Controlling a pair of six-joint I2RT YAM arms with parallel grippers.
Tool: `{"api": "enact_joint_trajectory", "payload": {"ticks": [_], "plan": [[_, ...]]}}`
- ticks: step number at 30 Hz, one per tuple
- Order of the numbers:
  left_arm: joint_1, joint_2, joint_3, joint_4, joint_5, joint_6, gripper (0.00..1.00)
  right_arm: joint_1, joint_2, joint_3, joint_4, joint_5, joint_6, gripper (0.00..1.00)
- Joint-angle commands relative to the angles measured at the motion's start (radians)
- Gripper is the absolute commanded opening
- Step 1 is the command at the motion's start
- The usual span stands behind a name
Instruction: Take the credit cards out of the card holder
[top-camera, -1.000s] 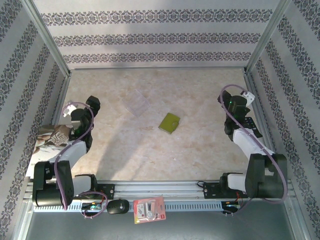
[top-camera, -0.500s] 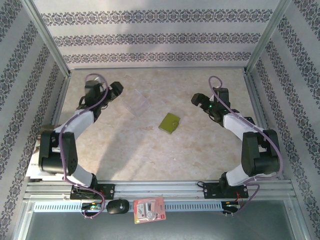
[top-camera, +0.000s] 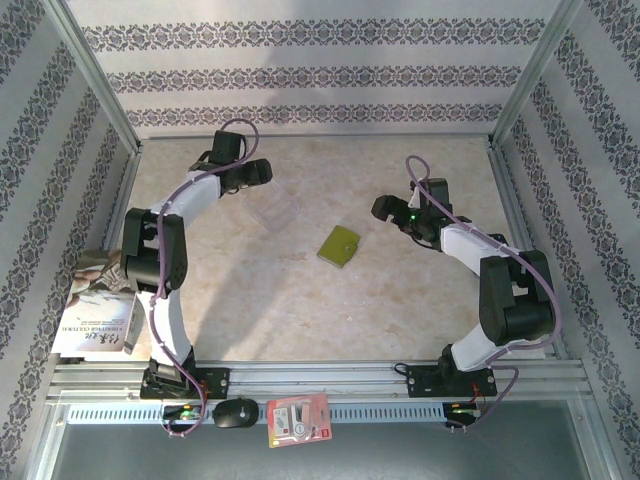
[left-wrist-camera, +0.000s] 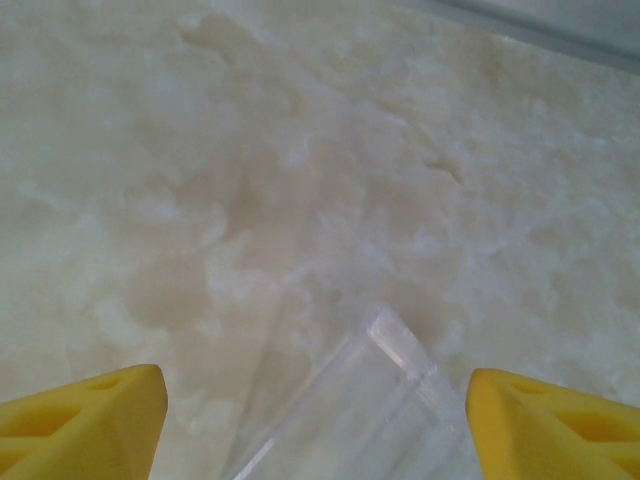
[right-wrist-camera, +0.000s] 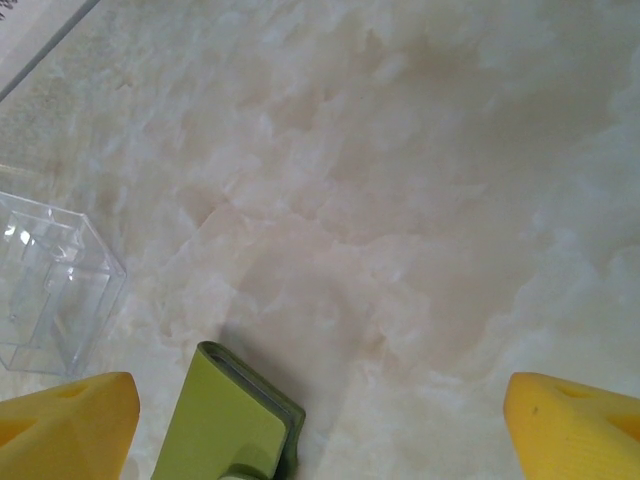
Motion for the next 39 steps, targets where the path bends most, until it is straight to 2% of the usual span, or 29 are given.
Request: {"api": "enact_joint_trajectory", "payload": {"ticks": [1, 6, 10, 17, 28, 33, 39], "plan": [[-0.010, 0.085, 0.100, -0.116, 0.015, 0.098, 0.77, 0.007, -0.008, 0.023, -0.020, -0.014, -0.021, 0.94], [-0.055, 0.211, 0.272, -0.232, 0.042, 0.175, 0.74, 0.007, -0.021, 0.025, -0.027, -0.013, -0.022, 0.94], [-0.080, 0.251, 0.332, -0.265, 0.074, 0.185, 0.69, 0.007, -0.032, 0.025, -0.034, -0.005, -0.028, 0.94], [-0.146, 0.252, 0.307, -0.245, 0.158, 0.152, 0.64, 0.005, -0.046, 0.019, -0.041, 0.037, -0.033, 0.94], [-0.274, 0.194, 0.250, -0.168, 0.335, 0.082, 0.64, 0.005, -0.042, -0.001, -0.026, 0.041, -0.014, 0.94], [-0.269, 0.088, 0.157, -0.080, 0.293, 0.002, 0.67, 0.009, -0.044, -0.006, -0.030, 0.033, -0.005, 0.94], [-0.249, -0.145, -0.022, 0.059, 0.146, -0.074, 0.79, 0.056, -0.037, -0.003, -0.082, 0.064, 0.003, 0.92]]}}
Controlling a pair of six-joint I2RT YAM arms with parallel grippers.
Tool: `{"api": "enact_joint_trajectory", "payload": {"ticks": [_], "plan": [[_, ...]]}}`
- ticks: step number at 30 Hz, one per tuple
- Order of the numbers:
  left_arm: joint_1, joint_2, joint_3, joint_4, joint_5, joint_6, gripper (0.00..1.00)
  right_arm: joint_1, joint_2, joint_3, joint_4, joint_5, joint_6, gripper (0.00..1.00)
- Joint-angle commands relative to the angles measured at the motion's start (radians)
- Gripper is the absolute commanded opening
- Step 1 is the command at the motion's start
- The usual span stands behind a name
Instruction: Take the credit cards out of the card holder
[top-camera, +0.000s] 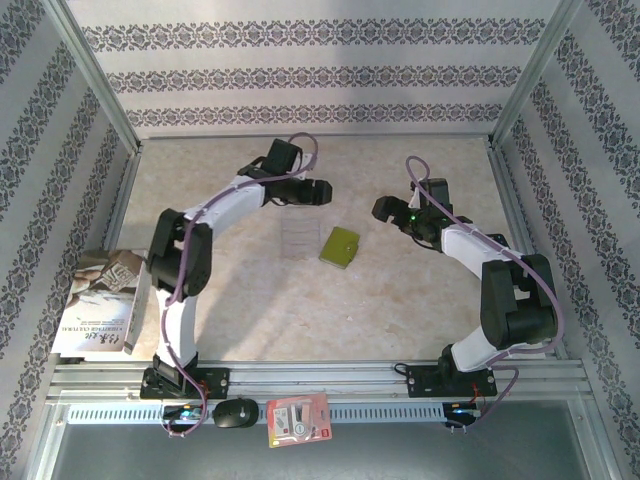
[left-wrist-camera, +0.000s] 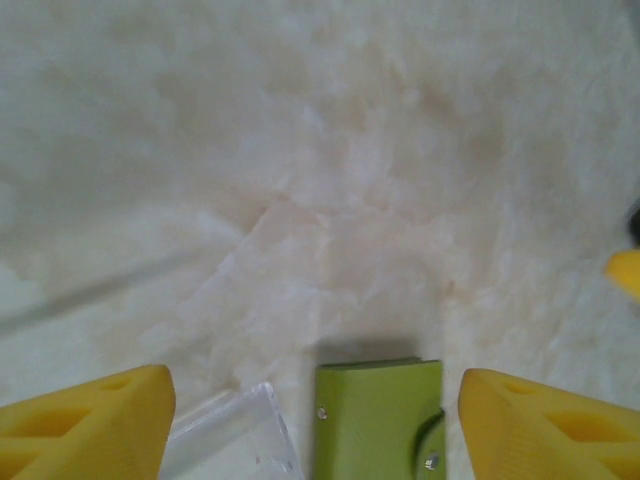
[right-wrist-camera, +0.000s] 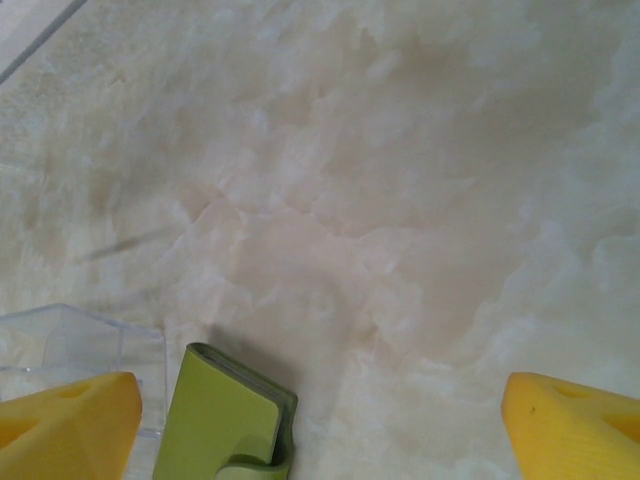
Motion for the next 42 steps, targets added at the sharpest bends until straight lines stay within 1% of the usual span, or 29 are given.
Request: {"api": "enact_joint_trajectory", "payload": {"ticks": [1, 2, 3, 6, 8, 9, 11, 14, 17, 18, 22, 26, 28, 33, 36, 39, 42], "plan": [[0.012, -0.165, -0.095, 0.143, -0.119, -0.072, 0.84, 0.045, -0.015, -0.005, -0.057, 0.055, 0.019, 0.92], [0.012, -0.210, -0.147, 0.175, -0.153, -0.084, 0.94, 0.070, -0.016, -0.013, -0.061, 0.077, 0.031, 0.92], [0.012, -0.260, -0.211, 0.213, -0.183, -0.098, 1.00, 0.099, -0.016, -0.018, -0.070, 0.102, 0.043, 0.92], [0.012, -0.388, -0.386, 0.330, -0.243, -0.153, 0.99, 0.201, 0.018, -0.006, -0.086, 0.156, 0.074, 0.90], [0.013, -0.455, -0.499, 0.401, -0.265, -0.190, 0.99, 0.250, 0.045, 0.004, -0.092, 0.180, 0.119, 0.84], [0.016, -0.482, -0.542, 0.422, -0.267, -0.203, 0.99, 0.270, 0.052, -0.001, -0.079, 0.193, 0.148, 0.83], [0.014, -0.521, -0.597, 0.433, -0.271, -0.215, 0.99, 0.301, 0.066, -0.005, -0.075, 0.220, 0.201, 0.80], [0.015, -0.564, -0.665, 0.433, -0.281, -0.233, 0.99, 0.331, 0.095, -0.013, -0.064, 0.224, 0.271, 0.79], [0.016, -0.607, -0.726, 0.438, -0.298, -0.244, 0.99, 0.345, 0.118, -0.033, -0.018, 0.206, 0.318, 0.76], [0.015, -0.620, -0.743, 0.440, -0.305, -0.249, 0.99, 0.346, 0.123, -0.031, -0.018, 0.214, 0.319, 0.73], [0.014, -0.664, -0.804, 0.459, -0.313, -0.251, 0.99, 0.334, 0.109, -0.024, -0.022, 0.257, 0.291, 0.69], [0.015, -0.685, -0.831, 0.460, -0.310, -0.244, 0.99, 0.301, 0.129, 0.009, -0.004, 0.222, 0.275, 0.61], [0.015, -0.692, -0.839, 0.458, -0.307, -0.238, 0.99, 0.290, 0.155, 0.033, -0.004, 0.213, 0.268, 0.59], [0.015, -0.688, -0.843, 0.446, -0.294, -0.236, 0.99, 0.280, 0.219, 0.085, -0.047, 0.169, 0.279, 0.60], [0.016, -0.693, -0.852, 0.443, -0.292, -0.233, 0.99, 0.296, 0.217, 0.060, -0.039, 0.147, 0.316, 0.60], [0.016, -0.696, -0.864, 0.452, -0.302, -0.233, 0.99, 0.303, 0.212, 0.010, 0.020, 0.116, 0.367, 0.61], [0.015, -0.687, -0.862, 0.453, -0.301, -0.231, 0.99, 0.304, 0.236, 0.016, 0.024, 0.105, 0.362, 0.59]]}}
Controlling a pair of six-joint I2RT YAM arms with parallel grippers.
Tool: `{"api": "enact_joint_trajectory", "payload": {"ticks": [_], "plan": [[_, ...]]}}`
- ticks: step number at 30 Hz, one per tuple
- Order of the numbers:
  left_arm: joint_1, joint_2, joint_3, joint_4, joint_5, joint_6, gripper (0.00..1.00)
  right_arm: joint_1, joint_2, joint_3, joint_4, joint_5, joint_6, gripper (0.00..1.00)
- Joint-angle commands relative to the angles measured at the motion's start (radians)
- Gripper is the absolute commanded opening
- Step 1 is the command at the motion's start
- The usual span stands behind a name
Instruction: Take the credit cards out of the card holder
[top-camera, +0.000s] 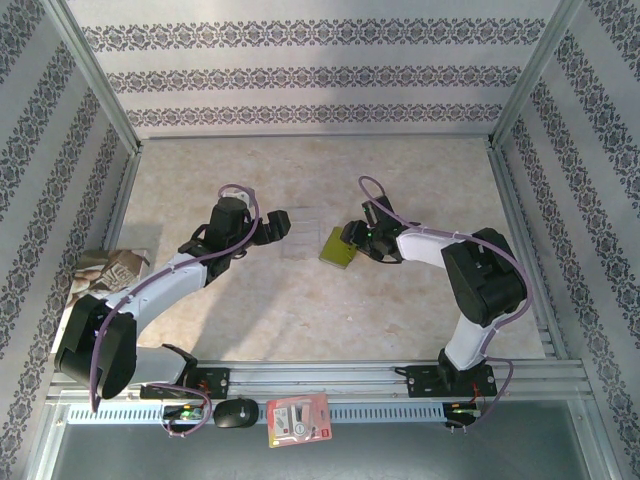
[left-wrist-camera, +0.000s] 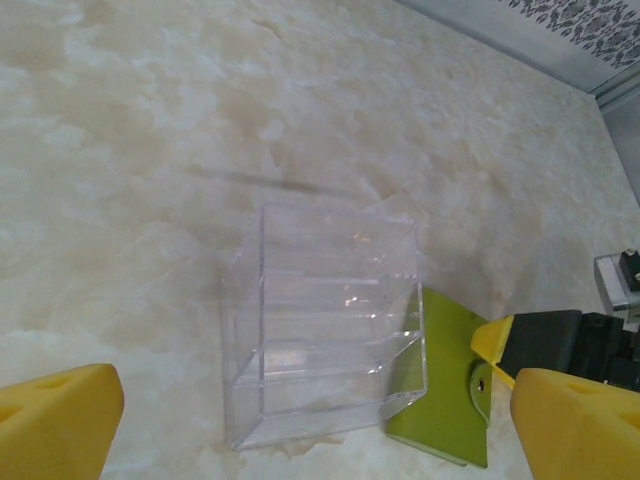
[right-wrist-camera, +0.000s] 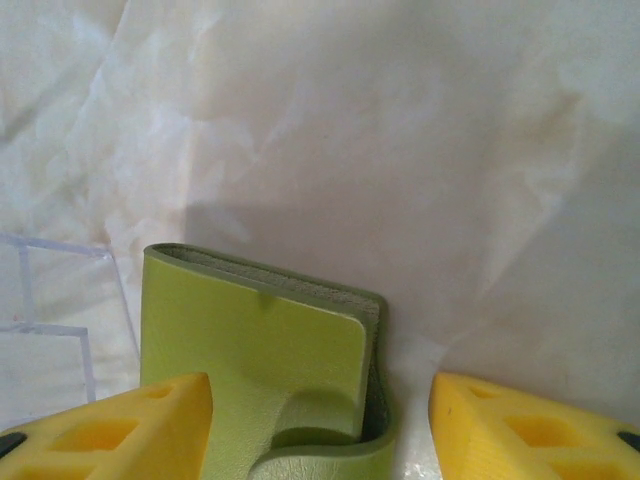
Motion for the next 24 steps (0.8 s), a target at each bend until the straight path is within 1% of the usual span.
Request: {"api": "enact_joint_trajectory", "payload": {"ticks": [1, 3, 9, 19, 24], "plan": [[0.008, -0.009, 0.000, 0.032, -0.008, 0.005, 0.99, 0.012, 0.037, -0.016, 0.006, -0.057, 0.033, 0.58], [0.008, -0.002, 0.008, 0.025, -0.002, 0.008, 0.99, 0.011, 0.046, -0.018, -0.001, -0.047, 0.028, 0.53], [0.008, -0.004, 0.015, 0.019, 0.019, 0.011, 0.99, -0.007, 0.051, -0.032, -0.001, -0.055, 0.009, 0.33], [0.007, 0.021, 0.028, 0.044, 0.130, 0.004, 0.99, -0.053, -0.003, -0.029, 0.003, -0.090, -0.109, 0.00], [0.002, 0.044, 0.033, 0.078, 0.211, -0.022, 1.00, -0.069, -0.081, -0.025, -0.082, -0.062, -0.177, 0.00]]}}
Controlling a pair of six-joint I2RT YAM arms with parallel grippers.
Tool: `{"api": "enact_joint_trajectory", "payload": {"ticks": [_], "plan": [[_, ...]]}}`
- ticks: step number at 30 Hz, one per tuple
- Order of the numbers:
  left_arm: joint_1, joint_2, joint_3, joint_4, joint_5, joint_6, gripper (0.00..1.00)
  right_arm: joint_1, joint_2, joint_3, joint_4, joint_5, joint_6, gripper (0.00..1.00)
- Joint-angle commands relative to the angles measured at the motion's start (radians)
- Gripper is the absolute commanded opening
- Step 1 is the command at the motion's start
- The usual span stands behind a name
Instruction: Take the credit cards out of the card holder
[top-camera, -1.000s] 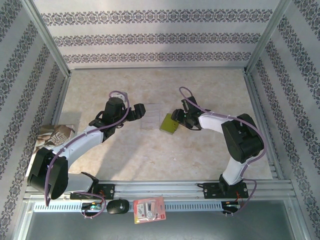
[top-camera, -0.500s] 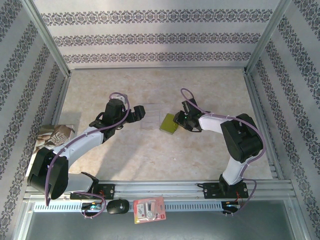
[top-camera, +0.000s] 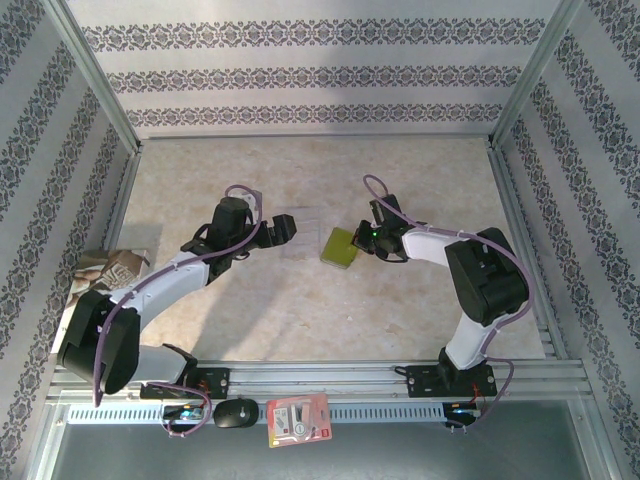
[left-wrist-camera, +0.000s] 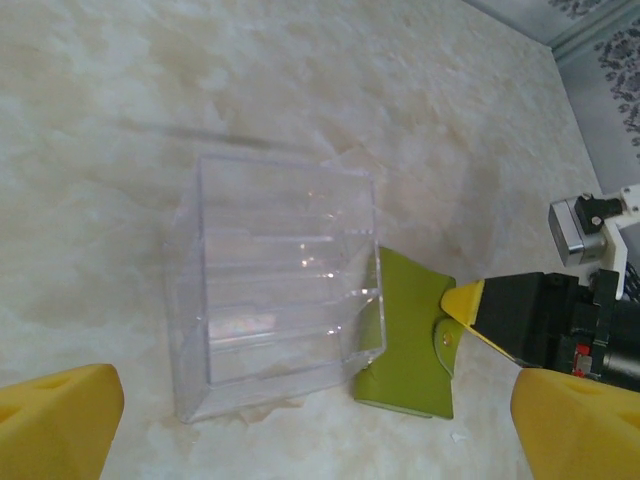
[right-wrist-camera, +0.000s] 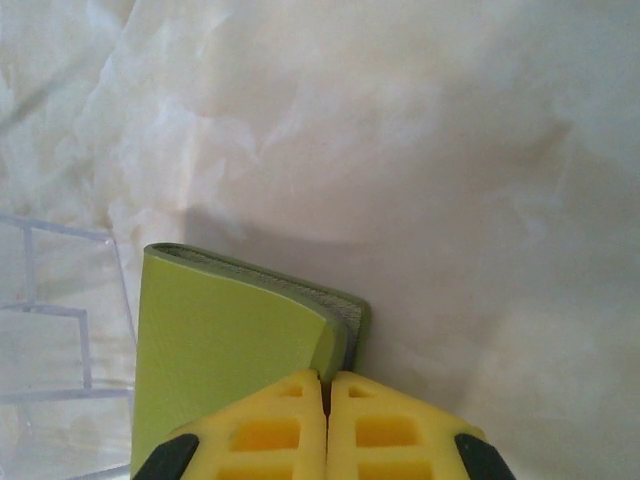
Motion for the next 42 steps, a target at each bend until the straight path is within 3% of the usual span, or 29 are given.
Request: {"api": "enact_joint_trajectory", "payload": {"ticks": [1, 5, 11, 17, 23, 29, 33, 42], "plan": [[0.001, 0.008, 0.012, 0.102, 0.075, -0.029, 0.99, -0.019, -0.089, -0.018, -0.093, 0.028, -0.076, 0.00], [-0.002, -0.001, -0.038, 0.232, 0.128, -0.076, 0.99, -0.036, -0.208, -0.050, -0.152, 0.072, -0.114, 0.00], [-0.004, 0.046, 0.029, 0.199, 0.294, -0.043, 0.98, -0.030, -0.370, -0.048, -0.216, 0.060, -0.209, 0.00], [-0.003, 0.078, -0.066, 0.540, 0.488, -0.163, 0.92, -0.007, -0.500, 0.002, -0.206, -0.100, -0.270, 0.00], [-0.005, 0.080, -0.112, 0.763, 0.560, -0.230, 0.82, 0.025, -0.513, 0.057, -0.087, -0.327, -0.239, 0.00], [-0.006, 0.042, -0.148, 0.886, 0.580, -0.257, 0.78, 0.050, -0.511, 0.058, 0.060, -0.403, -0.166, 0.00], [-0.007, 0.041, -0.136, 0.864, 0.596, -0.254, 0.68, 0.069, -0.478, 0.069, 0.139, -0.452, -0.132, 0.00], [-0.024, 0.038, -0.140, 0.899, 0.572, -0.286, 0.37, 0.102, -0.392, 0.107, 0.161, -0.433, -0.105, 0.00]]}}
